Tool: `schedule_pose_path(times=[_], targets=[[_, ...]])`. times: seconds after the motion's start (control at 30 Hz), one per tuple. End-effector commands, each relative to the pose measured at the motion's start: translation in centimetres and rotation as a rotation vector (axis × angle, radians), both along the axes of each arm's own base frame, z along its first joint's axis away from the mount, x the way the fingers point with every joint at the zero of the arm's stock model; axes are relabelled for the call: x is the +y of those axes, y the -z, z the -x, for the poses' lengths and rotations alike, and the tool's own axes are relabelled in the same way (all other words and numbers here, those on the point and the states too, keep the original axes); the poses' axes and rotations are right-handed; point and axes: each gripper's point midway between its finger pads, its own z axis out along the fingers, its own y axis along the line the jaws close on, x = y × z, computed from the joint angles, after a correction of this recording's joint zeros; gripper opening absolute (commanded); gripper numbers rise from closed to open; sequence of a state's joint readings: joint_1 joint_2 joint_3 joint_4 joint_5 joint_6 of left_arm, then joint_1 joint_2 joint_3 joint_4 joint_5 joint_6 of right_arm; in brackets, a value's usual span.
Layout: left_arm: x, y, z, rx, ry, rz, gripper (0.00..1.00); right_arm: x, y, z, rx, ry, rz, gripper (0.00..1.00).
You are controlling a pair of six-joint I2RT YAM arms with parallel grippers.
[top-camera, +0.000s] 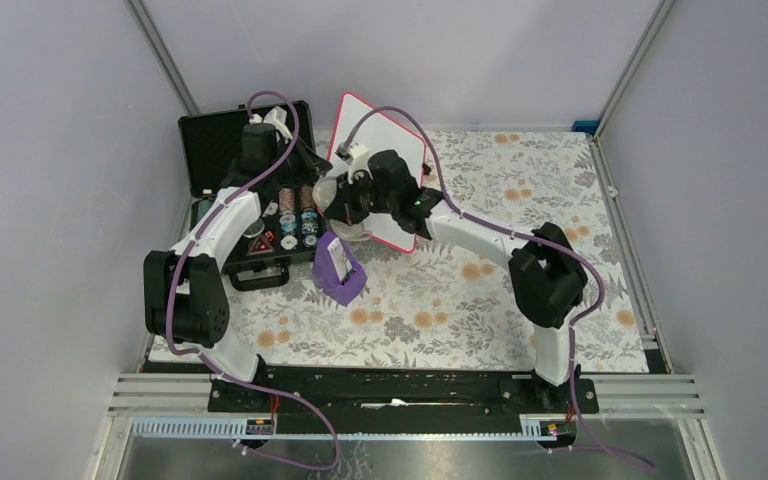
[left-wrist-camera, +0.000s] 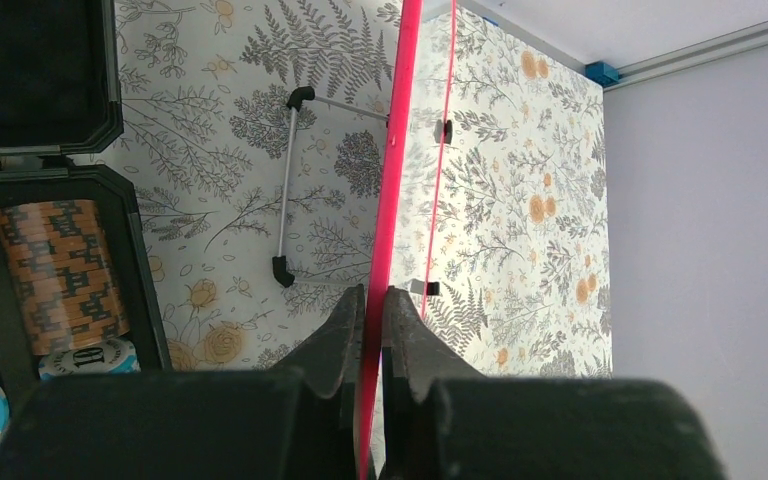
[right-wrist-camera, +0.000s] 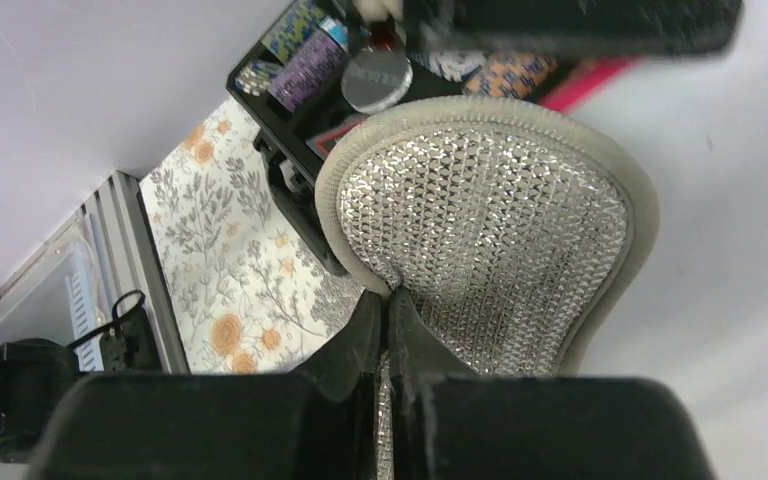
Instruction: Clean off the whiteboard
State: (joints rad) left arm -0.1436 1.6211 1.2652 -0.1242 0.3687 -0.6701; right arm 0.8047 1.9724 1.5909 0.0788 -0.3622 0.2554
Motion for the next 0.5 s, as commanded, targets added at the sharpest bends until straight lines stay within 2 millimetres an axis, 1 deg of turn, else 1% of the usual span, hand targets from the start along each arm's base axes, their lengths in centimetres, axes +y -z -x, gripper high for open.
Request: schedule_pose_path(times=[0.0,0.13,0.17,0.23,0.3,0.37,0.43,0.47], targets=[[-4.6,-0.7,3.1,0.037,0.164,0.089,0.0,-5.1,7.4,0.6,0.15,0.07,0.119,0.0],[-4.7,-0.8,3.1,0.038,0.166,0.093,0.0,-10.5,10.7,0.2,0.212,0.162,0.179,0.0],[-4.7,-0.8,3.1,0.038,0.168,0.094,0.0,-11.4,11.1,0.2,0.221,0.18,0.183,0.0],[-4.7,-0.9,3.1,0.036,0.169,0.095,0.0,-12.1,11.0,-0.1,0.215,0.203,0.199,0.0],[-4.7,-1.0,3.2,0.035,0.169,0.097,0.0,-11.9,10.4,-0.2,0.206,0.202,0.2,0.0],[-4.7,-1.1,3.2,0.034,0.169,0.098,0.0,-10.9,9.7,-0.3,0.175,0.201,0.212,0.0],[-4.7,-1.2,3.2,0.033,0.168,0.099,0.0,-9.1,9.2,0.1,0.144,0.17,0.254,0.0],[-4.7,-1.1,3.2,0.035,0.168,0.099,0.0,-7.6,8.1,0.3,0.124,0.14,0.25,0.0]])
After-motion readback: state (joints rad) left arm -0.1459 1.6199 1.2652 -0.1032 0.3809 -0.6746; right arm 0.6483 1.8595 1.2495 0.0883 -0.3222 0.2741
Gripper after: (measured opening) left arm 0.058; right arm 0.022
